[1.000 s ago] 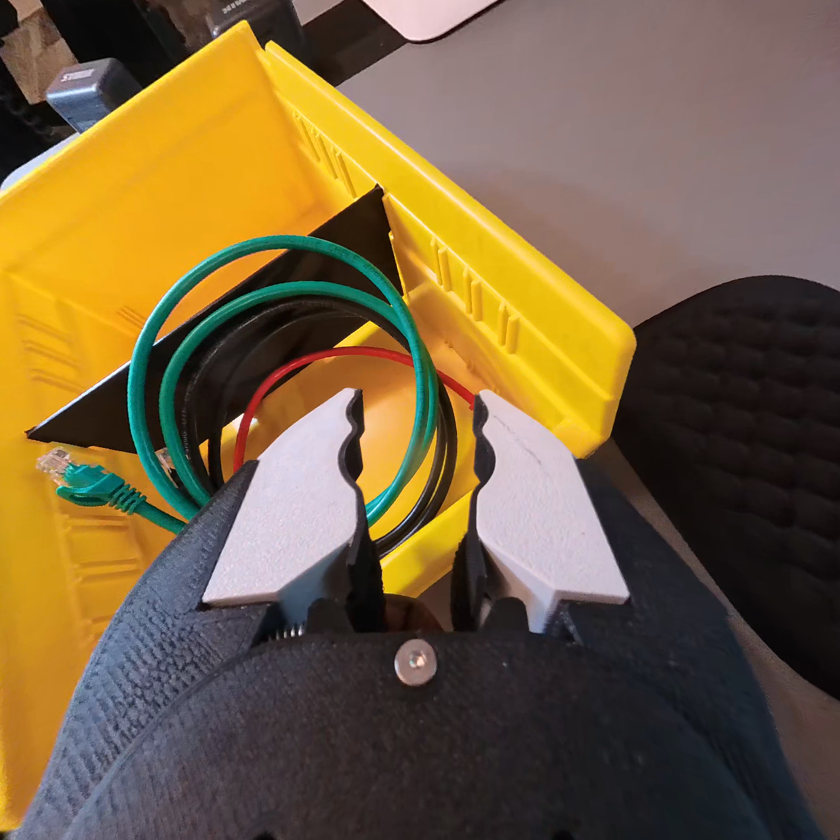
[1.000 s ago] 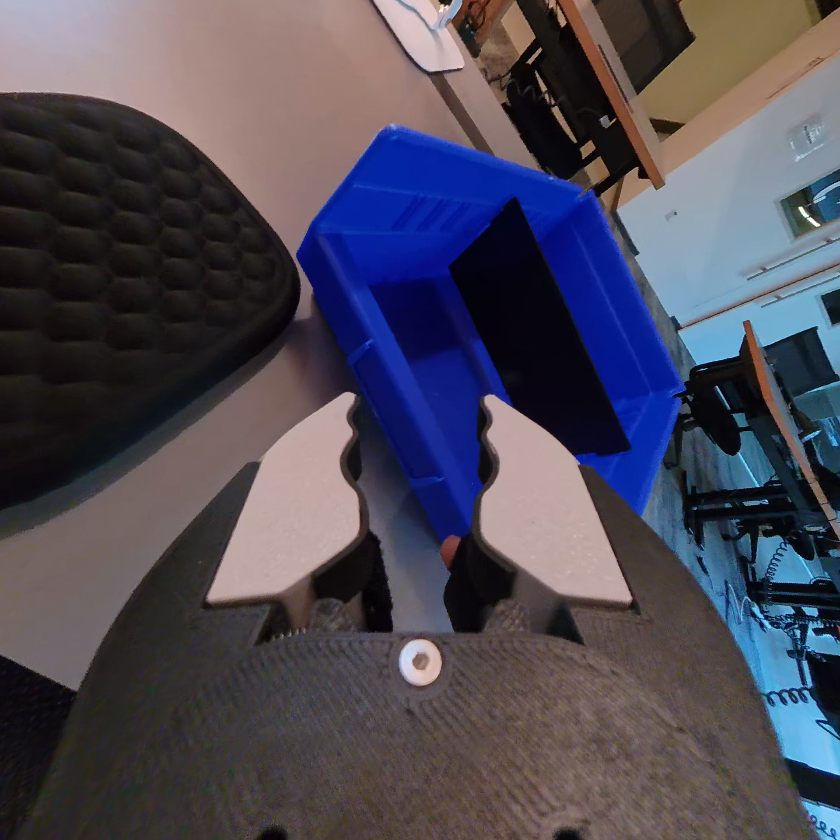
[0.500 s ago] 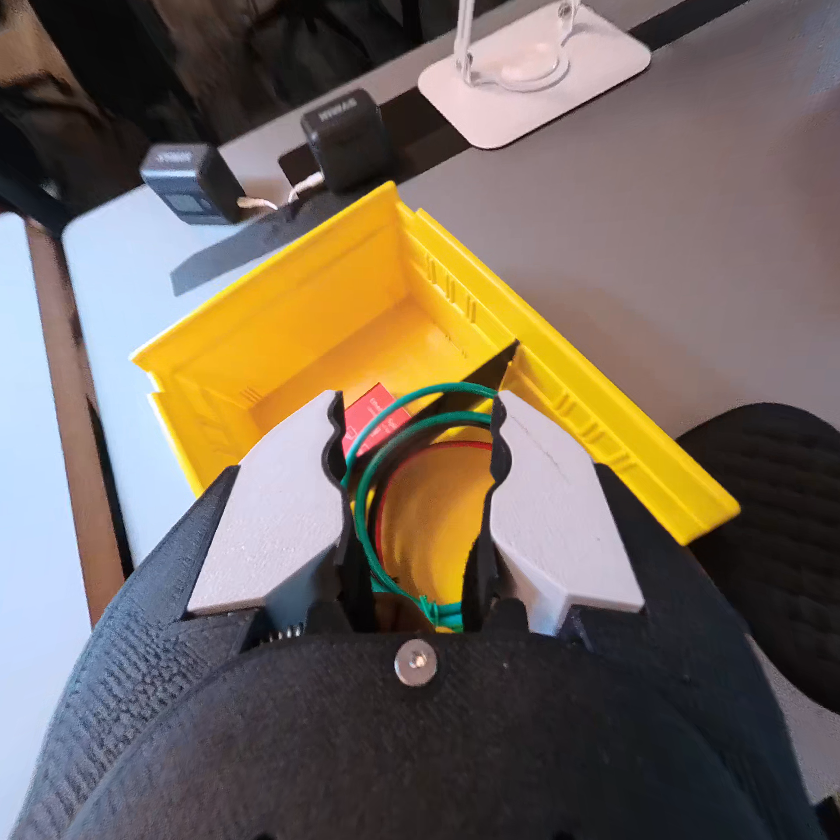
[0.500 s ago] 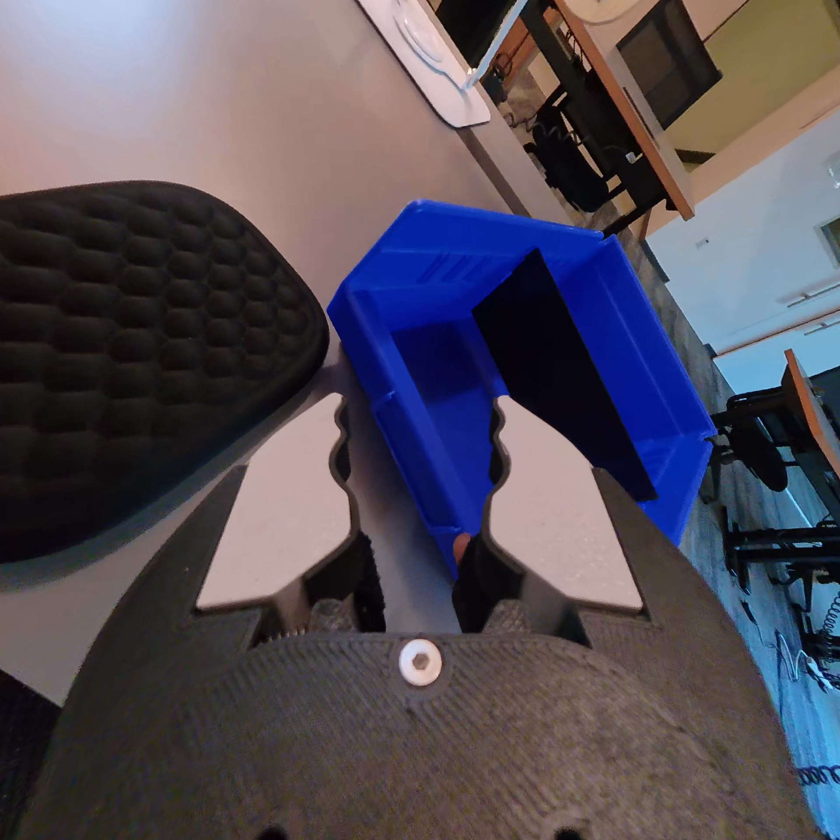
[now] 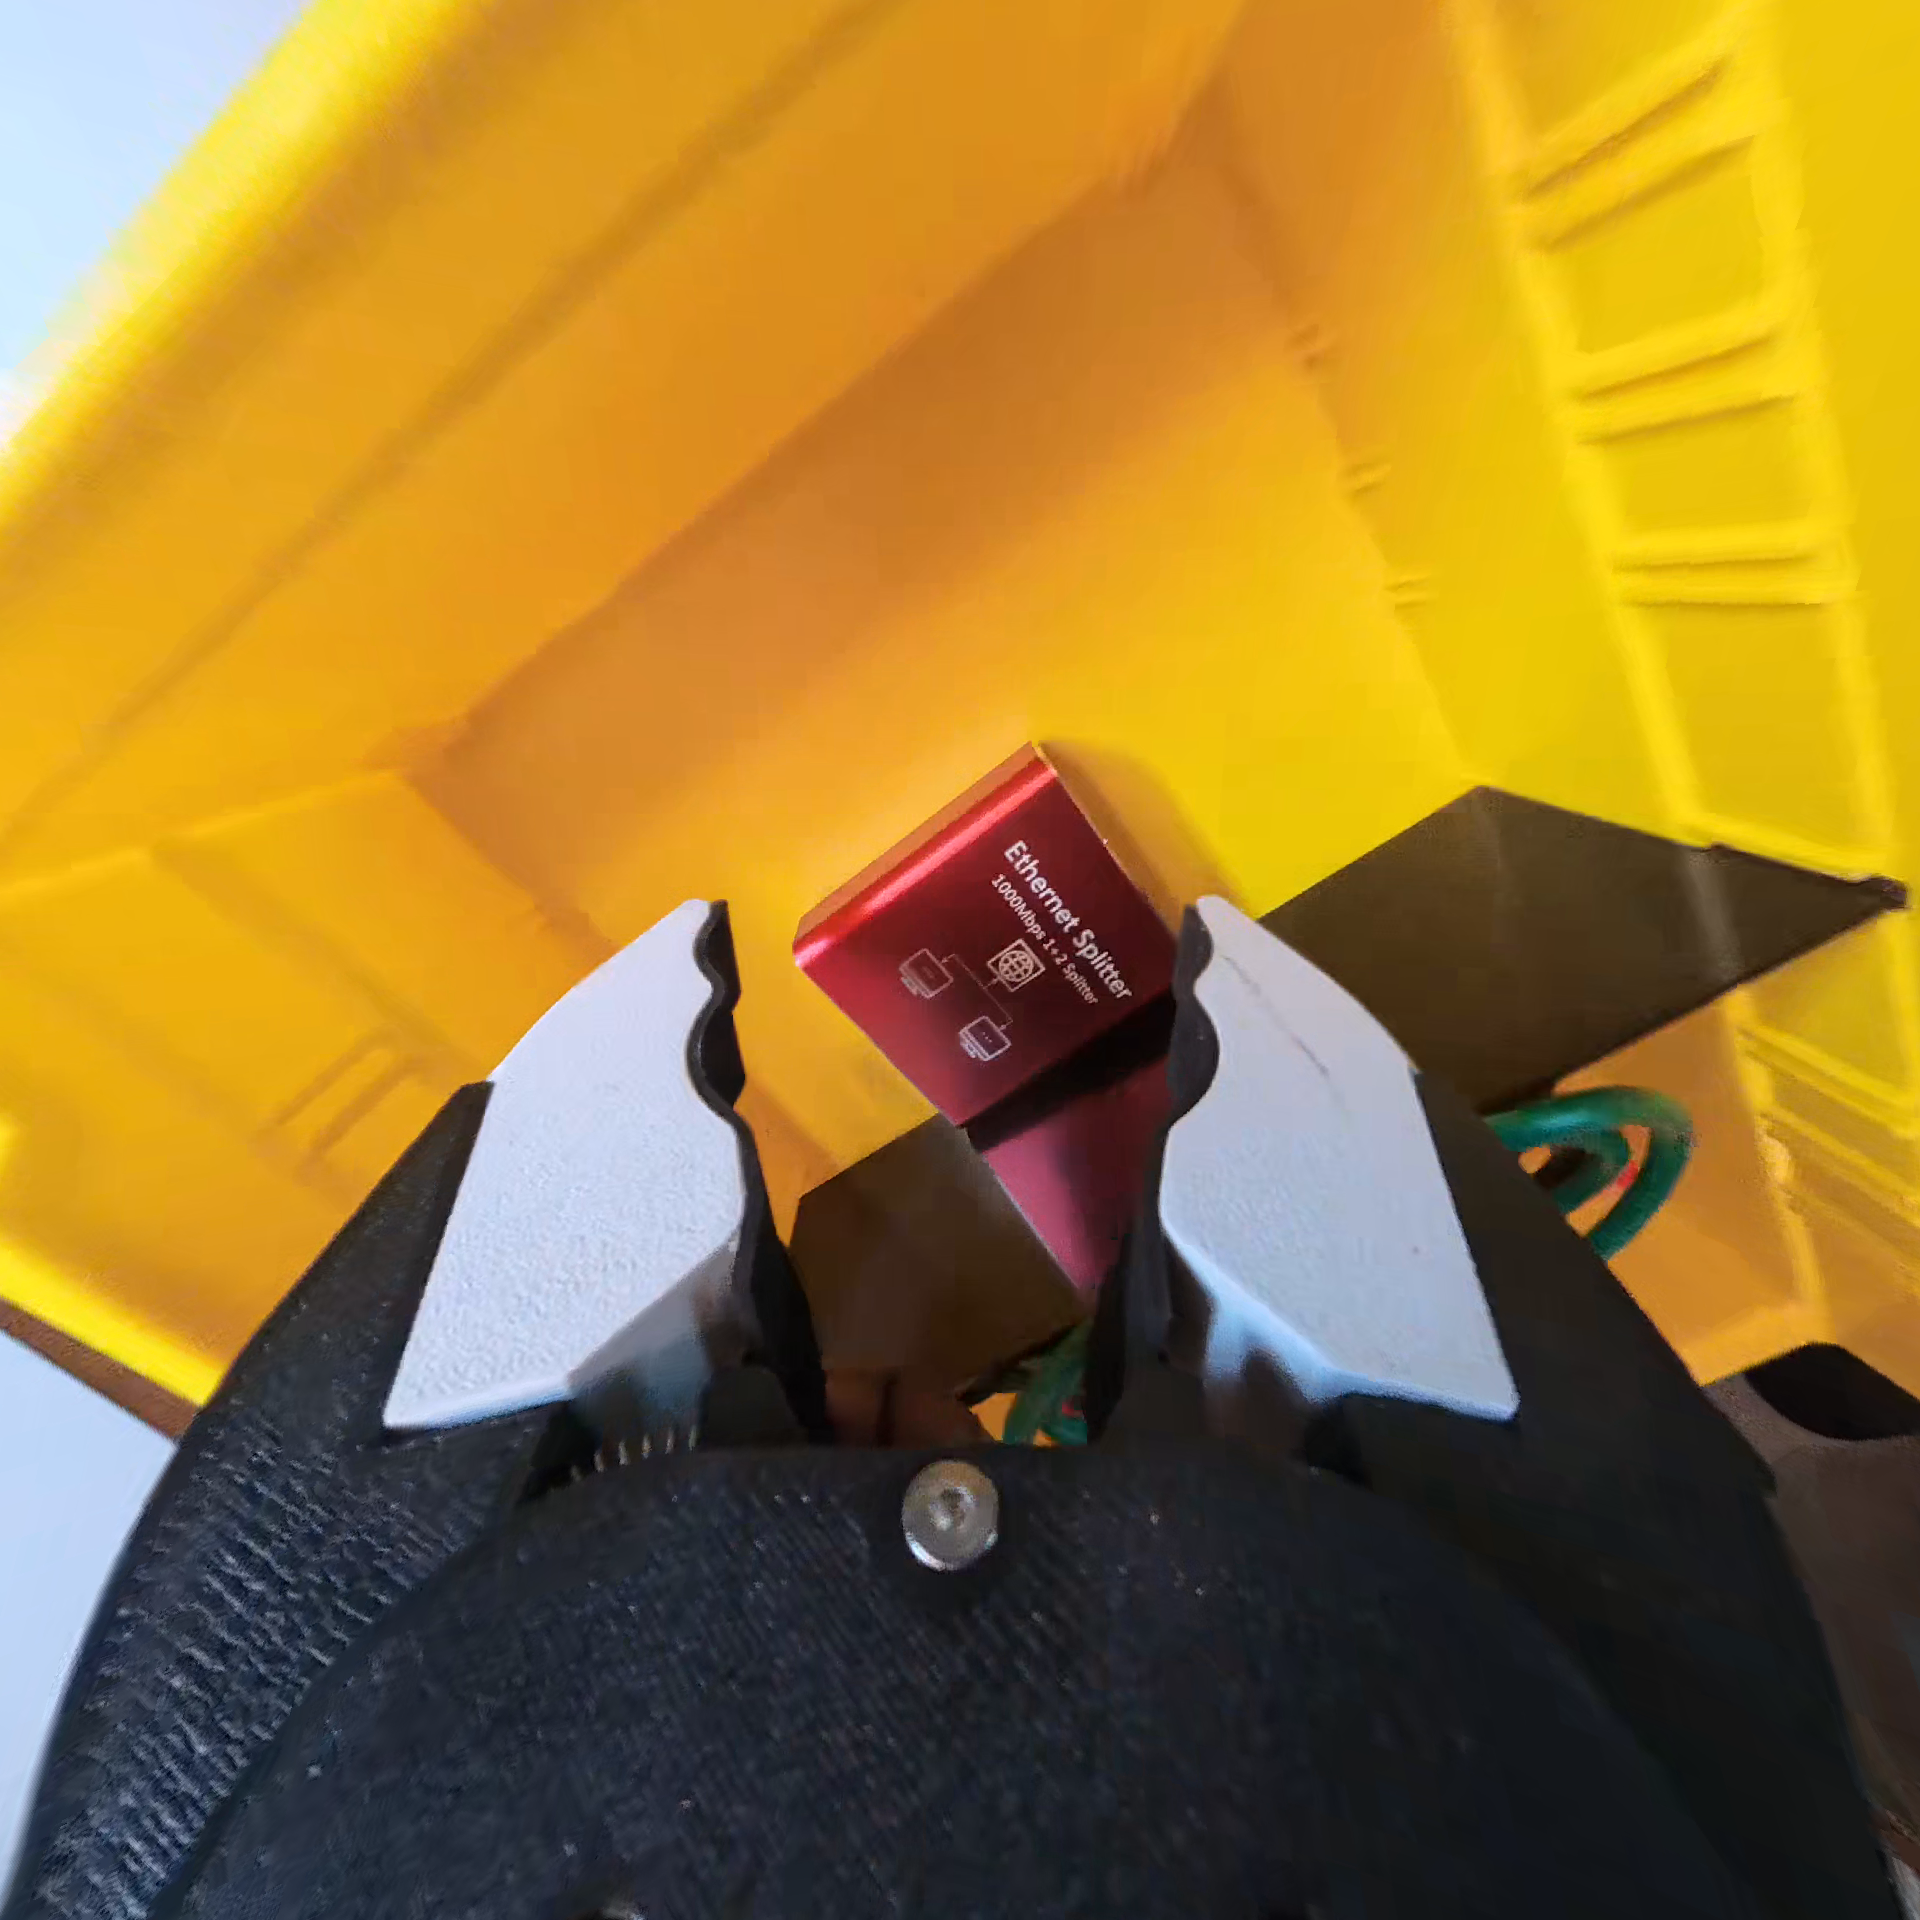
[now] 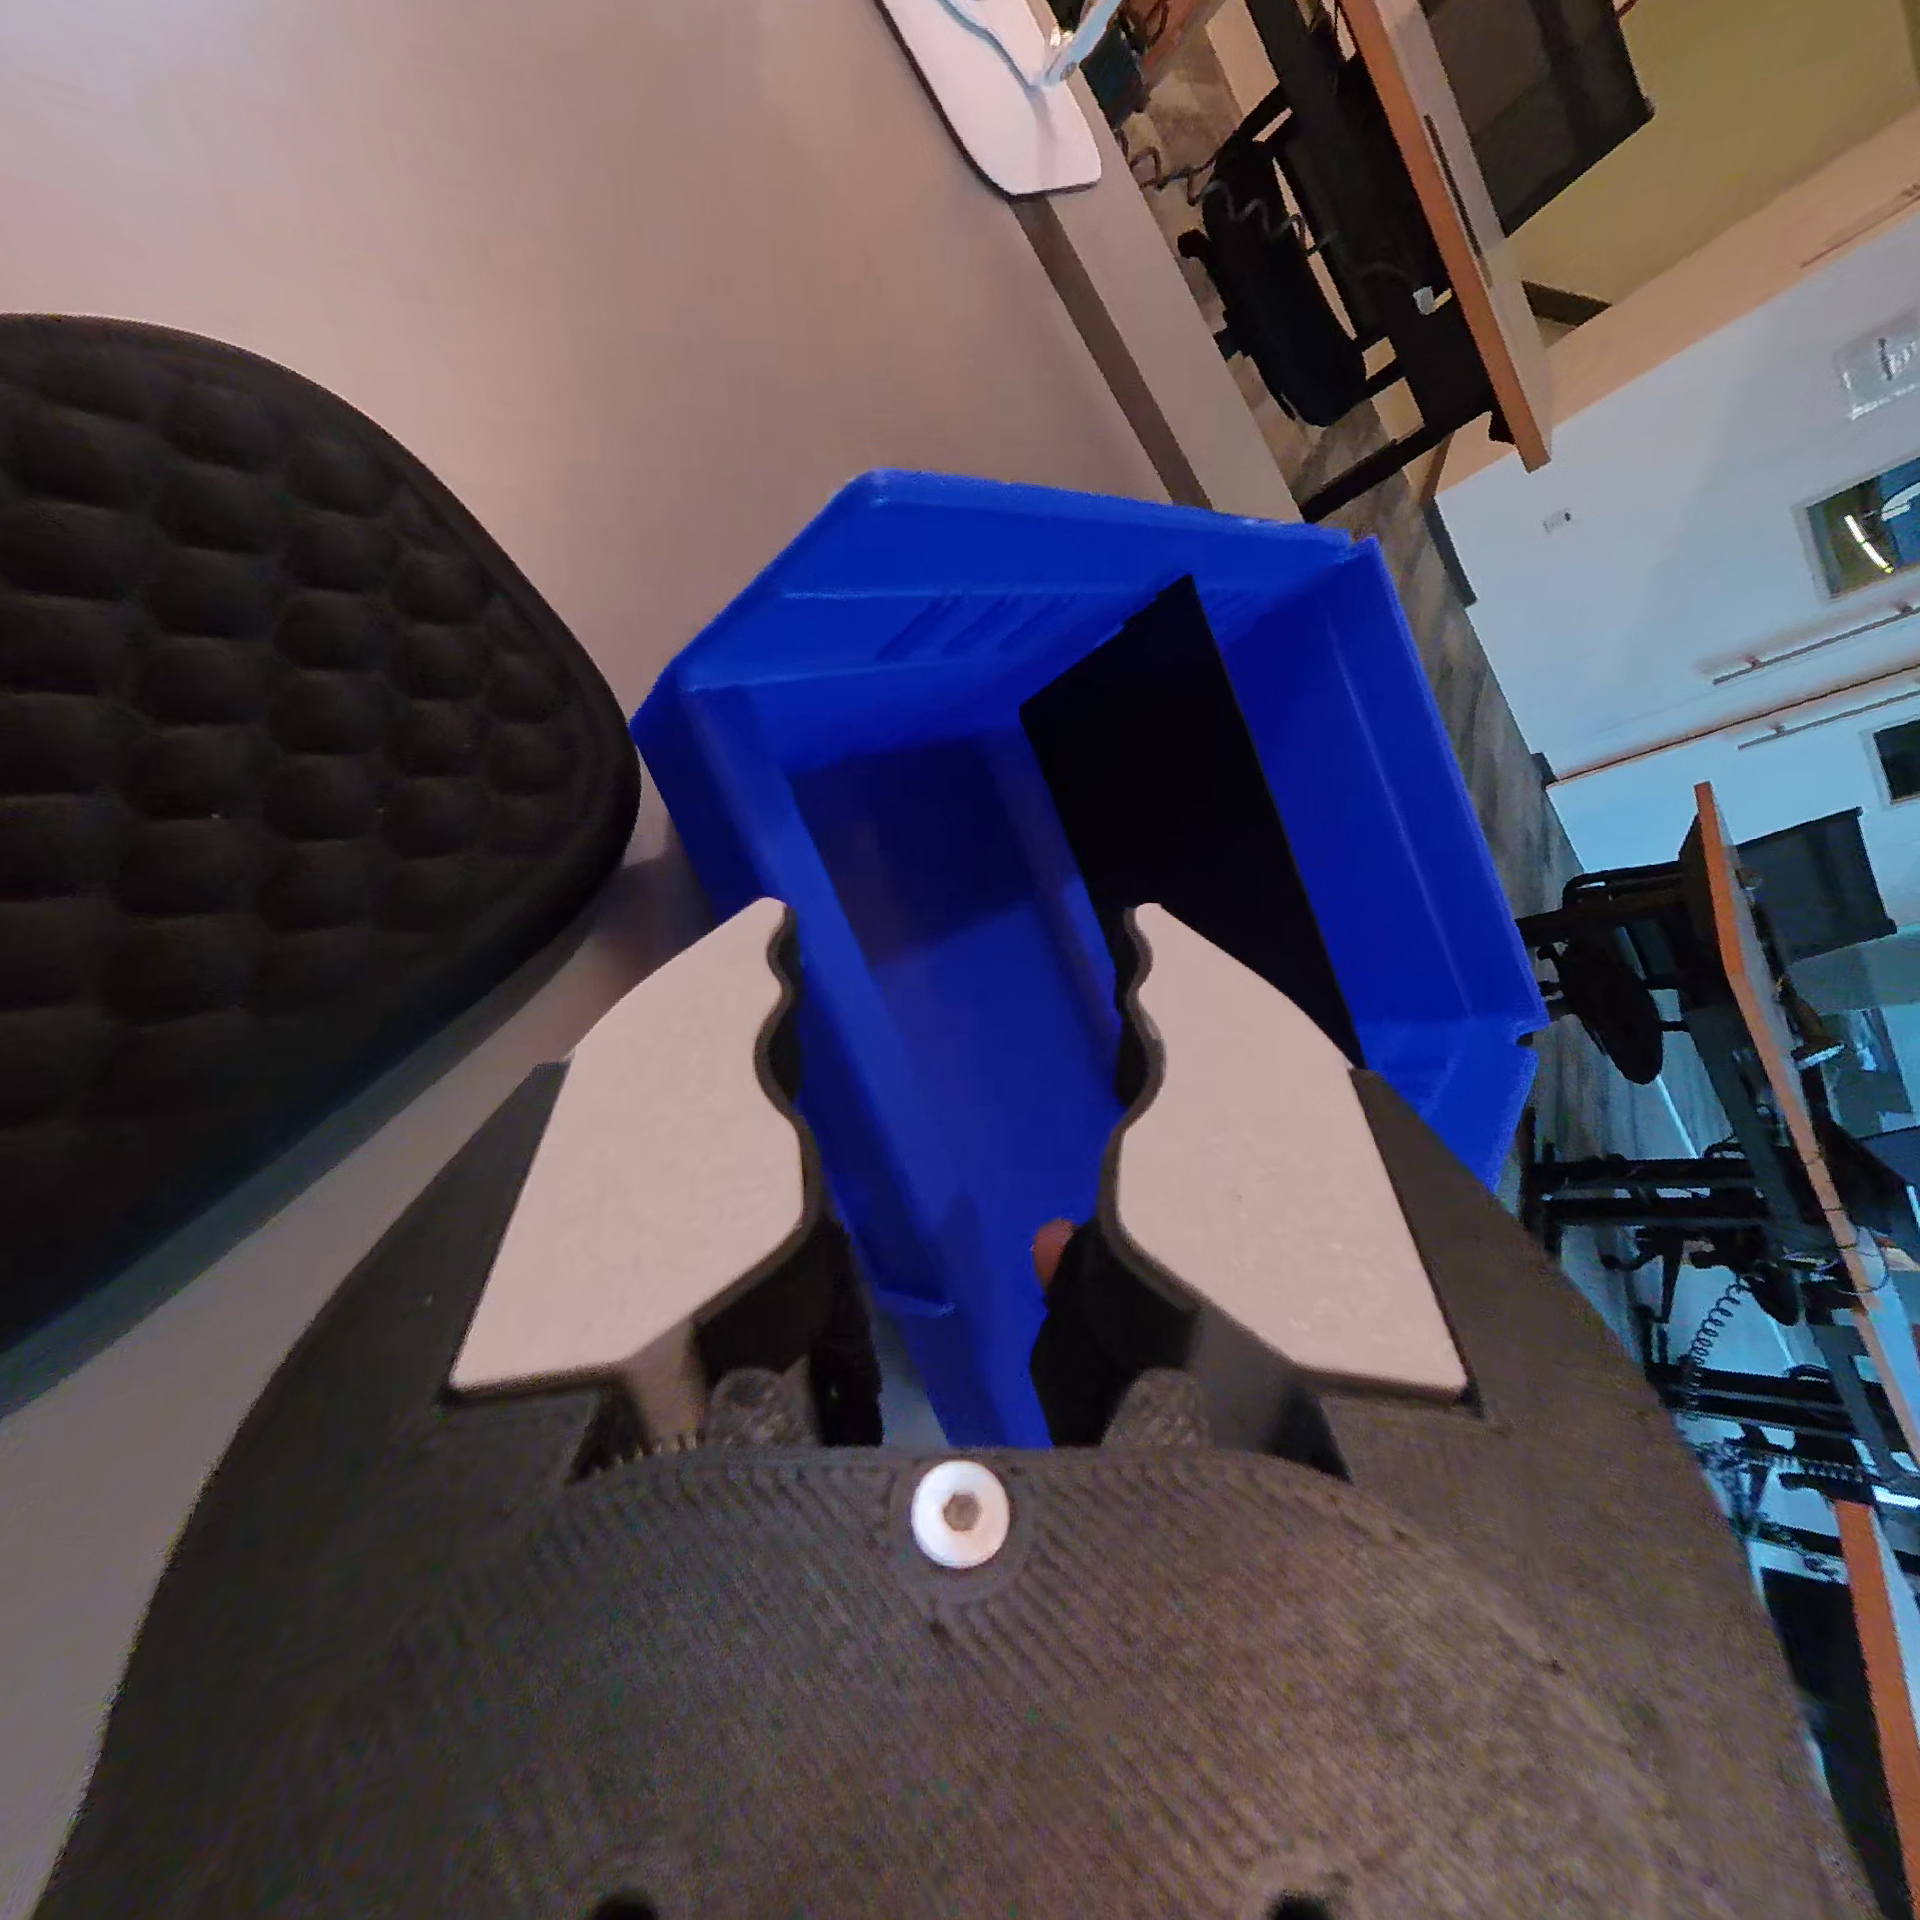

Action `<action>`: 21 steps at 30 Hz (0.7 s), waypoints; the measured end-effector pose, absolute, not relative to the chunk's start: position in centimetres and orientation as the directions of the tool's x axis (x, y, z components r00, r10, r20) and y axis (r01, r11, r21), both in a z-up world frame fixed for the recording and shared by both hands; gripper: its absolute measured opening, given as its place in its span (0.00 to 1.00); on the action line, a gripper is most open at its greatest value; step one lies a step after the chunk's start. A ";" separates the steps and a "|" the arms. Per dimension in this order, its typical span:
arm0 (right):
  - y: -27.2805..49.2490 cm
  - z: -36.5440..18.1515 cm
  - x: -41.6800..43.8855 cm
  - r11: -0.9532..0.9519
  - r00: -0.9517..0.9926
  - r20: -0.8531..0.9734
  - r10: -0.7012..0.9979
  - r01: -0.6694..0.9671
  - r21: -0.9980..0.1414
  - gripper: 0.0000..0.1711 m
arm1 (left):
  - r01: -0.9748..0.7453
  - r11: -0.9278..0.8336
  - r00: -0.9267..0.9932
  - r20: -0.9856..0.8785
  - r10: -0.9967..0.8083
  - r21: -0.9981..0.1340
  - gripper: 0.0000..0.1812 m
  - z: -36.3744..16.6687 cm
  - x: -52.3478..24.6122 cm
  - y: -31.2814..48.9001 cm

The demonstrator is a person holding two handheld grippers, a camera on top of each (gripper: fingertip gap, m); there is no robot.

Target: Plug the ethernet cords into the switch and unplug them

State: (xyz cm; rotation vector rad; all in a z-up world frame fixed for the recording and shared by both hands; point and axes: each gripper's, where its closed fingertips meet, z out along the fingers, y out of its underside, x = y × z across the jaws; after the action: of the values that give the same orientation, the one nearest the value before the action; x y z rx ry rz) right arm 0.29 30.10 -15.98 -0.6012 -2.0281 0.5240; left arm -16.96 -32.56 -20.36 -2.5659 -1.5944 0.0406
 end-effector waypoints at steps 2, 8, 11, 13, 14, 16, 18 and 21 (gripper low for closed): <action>29.8 -16.0 0.1 0.798 -0.455 0.668 0.589 0.196 -0.570 0.35 | 0.908 -0.407 0.413 0.051 0.909 -0.099 0.43 -21.0 -17.1 -32.3; 30.0 -16.3 0.3 0.809 -0.453 0.680 0.577 0.202 -0.552 0.34 | 0.923 -0.378 0.383 0.085 0.920 -0.069 0.42 -21.8 -16.6 -31.8; 30.2 -16.2 0.7 0.804 -0.443 0.681 0.583 0.196 -0.561 0.34 | 0.935 -0.355 0.354 0.092 0.931 -0.004 0.43 -22.6 -16.1 -32.1; 30.5 -16.1 1.1 0.801 -0.433 0.683 0.588 0.193 -0.567 0.34 | 0.926 -0.374 0.370 0.077 0.926 0.051 0.41 -23.1 -15.9 -32.3; 30.6 -16.0 1.3 0.800 -0.426 0.686 0.590 0.192 -0.568 0.34 | 0.919 -0.390 0.385 0.080 0.919 0.060 0.40 -23.1 -15.9 -32.2; 30.9 -15.8 1.7 0.797 -0.411 0.691 0.594 0.188 -0.574 0.34 | 0.913 -0.407 0.407 0.102 0.908 -0.026 0.25 -22.8 -16.9 -31.2; 31.2 -15.7 2.2 0.794 -0.402 0.693 0.599 0.184 -0.580 0.34 | 0.911 -0.365 0.387 0.094 0.917 -0.192 0.16 -21.8 -18.9 -30.6; 32.0 -15.5 2.8 0.795 -0.390 0.698 0.601 0.197 -0.574 0.34 | 0.900 -0.369 0.400 0.108 0.910 -0.230 0.02 -20.7 -18.6 -30.5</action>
State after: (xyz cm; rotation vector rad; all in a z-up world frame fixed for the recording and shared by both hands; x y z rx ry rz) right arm 2.83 31.97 -15.51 -0.5987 -1.9594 0.4952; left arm -18.55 -30.51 -20.70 -2.4077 -1.5928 0.0545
